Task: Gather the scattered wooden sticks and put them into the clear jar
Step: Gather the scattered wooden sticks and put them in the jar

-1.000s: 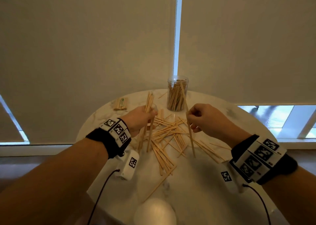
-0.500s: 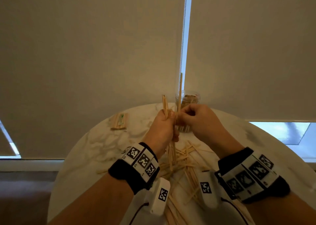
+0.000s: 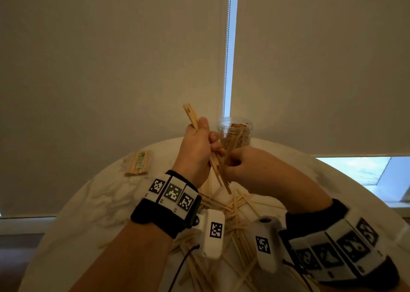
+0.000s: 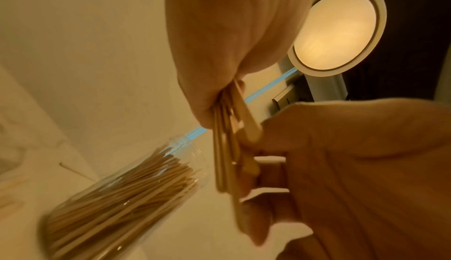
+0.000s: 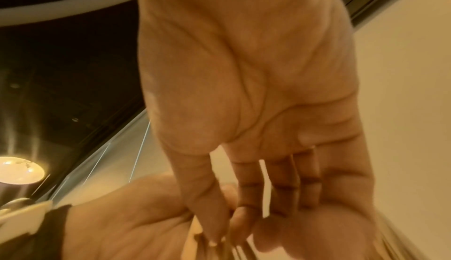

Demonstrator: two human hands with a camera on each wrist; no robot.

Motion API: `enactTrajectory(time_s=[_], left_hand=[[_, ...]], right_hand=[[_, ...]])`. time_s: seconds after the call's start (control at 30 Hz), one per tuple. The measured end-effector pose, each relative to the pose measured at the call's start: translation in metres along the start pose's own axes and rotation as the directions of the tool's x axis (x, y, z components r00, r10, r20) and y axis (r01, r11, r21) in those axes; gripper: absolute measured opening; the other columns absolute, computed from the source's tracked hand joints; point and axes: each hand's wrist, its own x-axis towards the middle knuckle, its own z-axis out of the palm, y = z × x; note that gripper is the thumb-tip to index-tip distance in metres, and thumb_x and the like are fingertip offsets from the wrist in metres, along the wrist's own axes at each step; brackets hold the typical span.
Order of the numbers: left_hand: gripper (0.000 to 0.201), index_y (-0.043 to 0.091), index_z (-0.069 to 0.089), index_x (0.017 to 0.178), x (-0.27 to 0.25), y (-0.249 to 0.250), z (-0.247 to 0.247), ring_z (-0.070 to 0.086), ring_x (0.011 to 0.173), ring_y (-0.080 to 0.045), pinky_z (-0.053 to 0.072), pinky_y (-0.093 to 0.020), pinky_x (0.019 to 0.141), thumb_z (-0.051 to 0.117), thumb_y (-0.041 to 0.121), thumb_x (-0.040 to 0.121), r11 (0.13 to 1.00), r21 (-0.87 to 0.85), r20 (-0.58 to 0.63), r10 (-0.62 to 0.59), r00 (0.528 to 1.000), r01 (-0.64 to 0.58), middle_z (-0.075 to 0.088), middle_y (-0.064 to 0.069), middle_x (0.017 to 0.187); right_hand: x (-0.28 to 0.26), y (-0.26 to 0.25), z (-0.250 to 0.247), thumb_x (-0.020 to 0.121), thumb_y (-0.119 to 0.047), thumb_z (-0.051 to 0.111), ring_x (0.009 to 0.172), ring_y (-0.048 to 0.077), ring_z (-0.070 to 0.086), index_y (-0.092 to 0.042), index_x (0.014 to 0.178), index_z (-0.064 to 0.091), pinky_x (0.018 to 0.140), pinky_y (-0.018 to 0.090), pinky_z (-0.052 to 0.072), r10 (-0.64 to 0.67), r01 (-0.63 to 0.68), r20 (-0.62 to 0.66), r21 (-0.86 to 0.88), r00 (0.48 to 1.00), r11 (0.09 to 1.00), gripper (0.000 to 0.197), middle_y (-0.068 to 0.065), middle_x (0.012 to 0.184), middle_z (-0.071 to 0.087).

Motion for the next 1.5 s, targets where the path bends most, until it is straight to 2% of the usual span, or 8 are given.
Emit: enactTrajectory(time_s=[0.2,0.47,0.6,0.8,1.07,1.2,1.33,1.5], left_hand=[[0.022,0.012,0.046,0.102,0.009,0.007,0.005,0.031,0.047,-0.006,0.035,-0.021,0.045,0.042,0.033,0.106,0.982,-0.152,-0.012,0.112,0.994,-0.112,0.035,0.003,0.063],[0.019,0.017,0.047,0.105,-0.001,0.004,0.012,0.065,0.076,-0.021,0.057,-0.033,0.065,0.041,0.035,0.106,0.993,-0.039,0.176,0.114,0.978,-0.109,0.063,-0.008,0.084],[0.026,0.011,0.044,0.119,-0.007,0.004,0.016,0.071,0.097,-0.027,0.060,-0.032,0.076,0.034,0.032,0.108,0.993,0.004,0.250,0.112,0.962,-0.117,0.072,-0.016,0.106],[0.041,0.001,0.045,0.136,-0.009,0.000,0.016,0.072,0.102,-0.023,0.058,-0.028,0.079,0.040,0.030,0.107,0.998,0.057,0.311,-0.025,0.950,0.007,0.074,-0.015,0.109],[0.049,0.015,0.052,0.126,0.014,0.045,-0.025,0.072,0.103,-0.024,0.054,-0.043,0.094,0.059,0.050,0.093,0.994,-0.104,-0.058,0.008,0.998,-0.014,0.075,-0.009,0.109],[0.048,0.013,0.056,0.128,0.013,0.050,-0.031,0.072,0.104,-0.024,0.049,-0.048,0.100,0.045,0.050,0.099,0.993,0.097,0.084,-0.082,0.993,0.074,0.075,-0.008,0.110],[0.042,0.002,0.067,0.116,0.001,0.040,-0.014,0.070,0.107,-0.030,0.052,-0.047,0.099,0.048,0.037,0.101,0.952,0.279,0.211,-0.190,0.959,0.127,0.074,-0.015,0.108],[0.036,0.010,0.076,0.100,-0.010,0.030,-0.003,0.075,0.086,-0.020,0.061,-0.034,0.075,0.058,0.041,0.096,0.849,0.520,0.269,-0.263,0.927,0.090,0.077,-0.007,0.096]], right_hand=[[-0.005,-0.001,-0.007,0.088,-0.049,0.067,0.082,0.014,0.072,-0.020,0.120,0.046,0.080,0.037,0.061,-0.024,-0.011,0.220,0.161,0.975,0.987,0.048,0.001,0.100,0.069],[-0.001,-0.006,-0.006,0.102,-0.035,0.049,0.072,0.007,0.056,-0.029,0.100,0.058,0.065,0.021,0.044,-0.120,0.125,-0.034,0.312,0.992,0.942,0.011,-0.005,0.084,0.061],[0.008,0.004,0.001,0.102,-0.052,0.034,0.090,0.019,0.066,-0.028,0.132,0.043,0.084,0.042,0.055,-0.124,0.149,-0.142,0.177,0.982,0.973,0.040,0.002,0.101,0.067],[0.010,0.006,0.004,0.107,-0.034,0.030,0.087,0.020,0.064,-0.014,0.125,0.048,0.081,0.044,0.055,-0.184,0.200,-0.179,0.075,0.967,0.977,0.032,0.006,0.099,0.064],[-0.001,0.010,-0.013,0.103,-0.050,0.033,0.068,0.011,0.050,-0.027,0.097,0.049,0.061,0.029,0.040,-0.132,0.135,0.037,-0.070,0.991,0.988,0.029,-0.004,0.078,0.055],[-0.005,0.002,-0.007,0.103,-0.047,0.038,0.068,0.009,0.050,-0.030,0.089,0.047,0.059,0.026,0.037,-0.144,0.158,0.124,-0.116,0.982,0.981,0.024,-0.006,0.078,0.054],[-0.002,0.002,-0.005,0.098,-0.040,0.052,0.077,0.011,0.059,-0.023,0.104,0.061,0.064,0.024,0.046,-0.162,0.147,-0.041,-0.250,0.986,0.957,0.021,-0.005,0.086,0.063],[0.007,0.017,-0.007,0.087,-0.045,0.060,0.073,0.017,0.060,-0.027,0.103,0.066,0.064,0.029,0.049,-0.111,0.025,-0.208,-0.377,0.972,0.926,0.025,-0.005,0.082,0.064]])
